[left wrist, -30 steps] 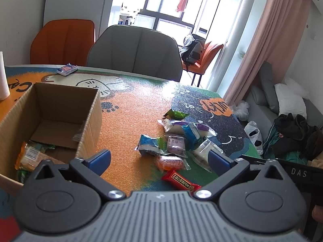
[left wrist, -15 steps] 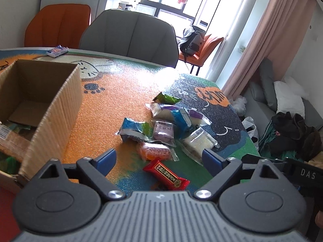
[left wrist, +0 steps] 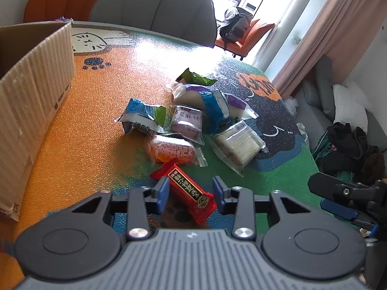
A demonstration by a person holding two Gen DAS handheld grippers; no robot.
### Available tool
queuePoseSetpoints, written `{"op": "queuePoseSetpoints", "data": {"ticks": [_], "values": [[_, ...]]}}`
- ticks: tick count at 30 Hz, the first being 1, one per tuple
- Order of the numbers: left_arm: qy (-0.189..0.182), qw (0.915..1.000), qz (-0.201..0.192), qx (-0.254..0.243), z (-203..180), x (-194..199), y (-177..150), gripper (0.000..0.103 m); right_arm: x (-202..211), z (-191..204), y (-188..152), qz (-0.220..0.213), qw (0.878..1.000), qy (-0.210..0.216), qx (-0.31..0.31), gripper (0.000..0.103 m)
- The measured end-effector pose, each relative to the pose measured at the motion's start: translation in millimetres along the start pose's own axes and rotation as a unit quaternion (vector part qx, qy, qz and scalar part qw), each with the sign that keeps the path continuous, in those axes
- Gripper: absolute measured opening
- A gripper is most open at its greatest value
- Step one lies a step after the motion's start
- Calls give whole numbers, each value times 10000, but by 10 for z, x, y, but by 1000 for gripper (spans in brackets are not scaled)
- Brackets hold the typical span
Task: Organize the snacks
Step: 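Grasp the red candy bar with the left gripper, then lift the red bar with the left gripper while the right gripper grasps the clear white bread pack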
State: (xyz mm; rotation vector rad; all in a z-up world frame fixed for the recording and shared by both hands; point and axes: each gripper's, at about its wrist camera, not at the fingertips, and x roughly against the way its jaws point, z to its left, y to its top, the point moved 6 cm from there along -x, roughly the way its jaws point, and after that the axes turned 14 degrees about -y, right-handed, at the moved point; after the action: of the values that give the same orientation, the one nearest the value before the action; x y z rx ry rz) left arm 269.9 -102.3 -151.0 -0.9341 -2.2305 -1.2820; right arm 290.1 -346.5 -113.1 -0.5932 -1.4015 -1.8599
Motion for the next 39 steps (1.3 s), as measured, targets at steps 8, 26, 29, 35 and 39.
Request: {"op": "queuePoseSetpoints", "data": {"ticks": [8, 26, 29, 35, 39], "values": [[176, 9998, 51, -111, 1, -165, -12, 34, -28, -40, -20, 44, 10000, -45, -31, 103], [297, 9986, -111, -412, 154, 110, 147, 18, -386, 288, 1, 142, 9998, 95, 137, 97], [318, 9986, -158, -385, 212, 146, 201, 18, -450, 345, 30, 134, 9997, 61, 184, 95], [308, 9988, -167, -348, 307, 163, 299, 18, -606, 464, 96, 205, 9995, -71, 232, 93], [307, 9987, -203, -352, 349, 161, 379, 18, -695, 549, 147, 240, 9991, -196, 290, 93]]}}
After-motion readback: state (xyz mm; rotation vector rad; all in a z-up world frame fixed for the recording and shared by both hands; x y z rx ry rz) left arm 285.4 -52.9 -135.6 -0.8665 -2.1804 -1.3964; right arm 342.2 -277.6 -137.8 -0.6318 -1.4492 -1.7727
